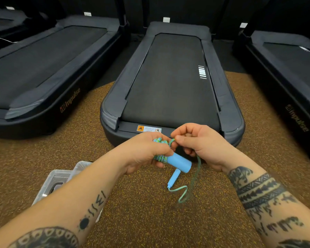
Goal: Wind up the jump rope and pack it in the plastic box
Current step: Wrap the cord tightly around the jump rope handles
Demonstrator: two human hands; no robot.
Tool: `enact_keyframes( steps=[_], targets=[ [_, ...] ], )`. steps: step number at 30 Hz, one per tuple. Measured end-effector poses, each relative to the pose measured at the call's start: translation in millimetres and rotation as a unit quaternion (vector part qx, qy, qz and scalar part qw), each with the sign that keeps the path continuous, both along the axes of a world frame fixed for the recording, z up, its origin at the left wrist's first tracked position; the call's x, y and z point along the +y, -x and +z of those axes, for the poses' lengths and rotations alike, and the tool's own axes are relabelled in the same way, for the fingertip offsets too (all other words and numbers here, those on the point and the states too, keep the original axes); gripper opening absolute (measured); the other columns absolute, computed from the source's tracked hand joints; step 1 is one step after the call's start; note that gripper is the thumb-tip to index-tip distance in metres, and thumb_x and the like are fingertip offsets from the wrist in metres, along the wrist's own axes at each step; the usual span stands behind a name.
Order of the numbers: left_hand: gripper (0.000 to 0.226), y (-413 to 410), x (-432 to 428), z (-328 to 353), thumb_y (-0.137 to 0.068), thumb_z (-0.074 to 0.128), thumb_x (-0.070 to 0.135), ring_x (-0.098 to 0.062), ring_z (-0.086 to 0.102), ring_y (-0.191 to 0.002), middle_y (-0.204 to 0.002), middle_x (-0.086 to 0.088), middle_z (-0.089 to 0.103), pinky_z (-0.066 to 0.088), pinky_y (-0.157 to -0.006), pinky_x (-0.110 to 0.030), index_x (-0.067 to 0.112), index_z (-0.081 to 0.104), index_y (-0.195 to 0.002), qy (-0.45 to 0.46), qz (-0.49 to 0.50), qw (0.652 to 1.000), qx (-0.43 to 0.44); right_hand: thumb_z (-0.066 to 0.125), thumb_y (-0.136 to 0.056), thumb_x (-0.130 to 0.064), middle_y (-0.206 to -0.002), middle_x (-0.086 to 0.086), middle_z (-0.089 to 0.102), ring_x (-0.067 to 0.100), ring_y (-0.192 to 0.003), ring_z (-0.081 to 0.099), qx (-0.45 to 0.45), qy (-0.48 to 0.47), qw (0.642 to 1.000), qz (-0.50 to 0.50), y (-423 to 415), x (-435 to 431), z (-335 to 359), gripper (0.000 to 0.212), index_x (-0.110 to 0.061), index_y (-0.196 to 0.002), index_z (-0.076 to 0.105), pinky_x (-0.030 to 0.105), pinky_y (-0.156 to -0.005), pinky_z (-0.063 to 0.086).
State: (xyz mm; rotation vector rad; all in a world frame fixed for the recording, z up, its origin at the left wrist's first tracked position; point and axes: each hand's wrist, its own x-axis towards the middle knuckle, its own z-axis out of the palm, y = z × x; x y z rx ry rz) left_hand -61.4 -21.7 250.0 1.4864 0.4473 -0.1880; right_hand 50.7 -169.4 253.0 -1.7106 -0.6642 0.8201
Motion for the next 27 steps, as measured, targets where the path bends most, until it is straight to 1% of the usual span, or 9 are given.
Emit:
enact_keyframes(
  steps=[5,8,11,14,17,19,21,24,27],
  targets=[
    [0.026,-3,0,0,-0.091,0.064,0.010,-0.020,0.065,-0.069,-0.096,-0.017,0.067,0.055,-0.055,-0.024,0.005,0.063,-0.117,0.062,0.062,0.996,-0.027,0.065,-0.090,-0.009,-0.073,0.000,0.076,0.000,-0.061,0.064,-0.107,-0.033,0.992,-0.053,7,4,8,0.008,-0.016,-0.091,0.070,0.017,-0.062,0.048],
    [0.029,-7,4,-1,-0.093,0.064,0.020,-0.020,0.067,-0.070,-0.099,-0.017,0.066,0.057,-0.058,-0.025,0.003,0.061,-0.117,0.128,0.171,0.975,-0.067,0.066,-0.090,-0.012,-0.073,-0.002,0.076,-0.003,-0.055,0.059,-0.148,-0.063,0.982,-0.093,11,5,13,0.010,-0.022,-0.088,0.068,0.015,-0.059,0.043],
    [0.026,-10,5,0,-0.093,0.063,0.030,-0.015,0.067,-0.068,-0.085,-0.009,0.070,0.056,-0.058,-0.024,0.008,0.060,-0.107,0.184,0.260,0.942,-0.102,0.069,-0.085,-0.024,-0.081,0.002,0.077,0.014,-0.063,0.065,-0.172,-0.072,0.979,-0.079,24,8,10,0.006,-0.029,-0.085,0.069,0.026,-0.060,0.047],
    [0.033,-12,6,0,-0.086,0.070,0.038,-0.021,0.065,-0.074,-0.086,-0.011,0.066,0.054,-0.064,-0.029,0.012,0.058,-0.100,0.202,0.304,0.924,-0.110,0.067,-0.081,-0.030,-0.084,-0.001,0.077,0.005,-0.066,0.065,-0.162,-0.048,0.985,-0.030,39,13,-2,0.004,-0.032,-0.085,0.067,0.025,-0.064,0.047],
    [0.040,-9,9,2,-0.072,0.080,0.038,-0.024,0.066,-0.078,-0.092,-0.012,0.066,0.052,-0.059,-0.026,0.014,0.059,-0.096,0.212,0.297,0.926,-0.096,0.070,-0.086,-0.021,-0.079,-0.003,0.077,0.003,-0.065,0.066,-0.167,-0.013,0.986,-0.024,40,14,-7,0.006,-0.026,-0.083,0.067,0.031,-0.067,0.052],
    [0.030,-6,10,2,-0.073,0.080,0.030,-0.018,0.065,-0.070,-0.087,-0.008,0.066,0.046,-0.049,-0.021,0.018,0.059,-0.091,0.222,0.285,0.929,-0.085,0.071,-0.086,-0.022,-0.072,-0.002,0.076,0.000,-0.051,0.056,-0.156,0.015,0.987,-0.028,34,13,-7,0.007,-0.021,-0.081,0.066,0.028,-0.058,0.045],
    [0.027,-3,9,4,-0.072,0.078,0.025,-0.013,0.061,-0.067,-0.084,-0.004,0.064,0.043,-0.051,-0.020,0.020,0.060,-0.091,0.227,0.255,0.936,-0.079,0.070,-0.087,-0.022,-0.065,-0.001,0.073,0.000,-0.043,0.049,-0.123,0.034,0.991,-0.042,27,10,-7,0.008,-0.019,-0.082,0.066,0.025,-0.052,0.039],
    [0.030,1,10,7,-0.062,0.080,0.024,-0.014,0.060,-0.067,-0.082,-0.003,0.064,0.040,-0.051,-0.019,0.021,0.061,-0.085,0.210,0.203,0.953,-0.074,0.067,-0.089,-0.014,-0.060,-0.001,0.067,0.010,-0.046,0.041,-0.045,0.016,0.996,-0.077,16,6,-8,0.002,-0.013,-0.088,0.067,0.026,-0.048,0.031],
    [0.027,4,10,8,-0.063,0.083,0.016,-0.013,0.060,-0.064,-0.078,-0.001,0.066,0.040,-0.048,-0.018,0.021,0.063,-0.079,0.157,0.124,0.978,-0.060,0.067,-0.087,-0.010,-0.055,0.000,0.060,0.015,-0.051,0.040,0.000,0.000,0.994,-0.112,6,3,-4,0.004,-0.012,-0.084,0.067,0.025,-0.046,0.032]
  ],
)
